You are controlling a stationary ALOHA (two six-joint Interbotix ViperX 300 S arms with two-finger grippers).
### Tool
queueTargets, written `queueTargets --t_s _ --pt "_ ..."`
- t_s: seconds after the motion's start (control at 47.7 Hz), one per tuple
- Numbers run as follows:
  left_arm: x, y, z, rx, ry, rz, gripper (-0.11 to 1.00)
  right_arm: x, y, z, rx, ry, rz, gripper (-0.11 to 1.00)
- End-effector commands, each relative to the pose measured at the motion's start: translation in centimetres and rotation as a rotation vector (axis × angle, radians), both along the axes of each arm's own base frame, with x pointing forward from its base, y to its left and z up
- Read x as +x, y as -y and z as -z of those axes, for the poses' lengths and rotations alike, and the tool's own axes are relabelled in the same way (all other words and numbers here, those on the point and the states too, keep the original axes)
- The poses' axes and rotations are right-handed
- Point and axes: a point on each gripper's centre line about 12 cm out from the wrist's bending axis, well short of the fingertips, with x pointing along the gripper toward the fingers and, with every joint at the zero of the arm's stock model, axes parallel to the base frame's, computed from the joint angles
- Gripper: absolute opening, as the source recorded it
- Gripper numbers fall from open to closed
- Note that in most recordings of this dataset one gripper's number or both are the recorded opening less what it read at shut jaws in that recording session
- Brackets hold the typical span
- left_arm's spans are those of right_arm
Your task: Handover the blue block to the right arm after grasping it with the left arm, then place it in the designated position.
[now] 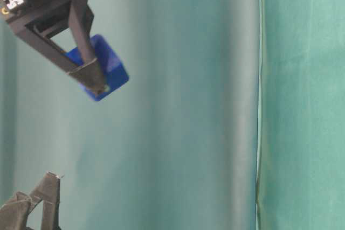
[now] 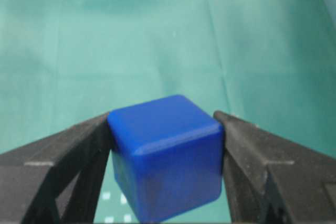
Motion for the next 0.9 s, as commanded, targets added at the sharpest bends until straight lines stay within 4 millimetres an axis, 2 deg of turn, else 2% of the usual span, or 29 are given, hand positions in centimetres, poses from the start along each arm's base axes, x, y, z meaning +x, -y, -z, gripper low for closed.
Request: queueTargets --t_s 0.0,0.147,0.671,0.88 --pt "0.1 0.0 -1.0 -0.003 0.031 -0.002 1.0 -0.3 -0.1 -0.6 0.015 -0.006 0.014 0.63" --pt "0.0 0.0 -1.0 -0.002 0.029 -0.002 1.0 -0.4 -0.3 0.2 0.035 -0.053 0.033 0.63" --pt "0.1 0.0 -1.0 -0.003 0.031 -0.002 1.0 -0.4 -0.4 0.3 0.036 -0.058 0.03 0.63" --pt "0.0 0.0 -1.0 0.0 0.029 -0.001 1.0 0.4 -0.5 1.9 0.036 -0.095 0.029 0.63"
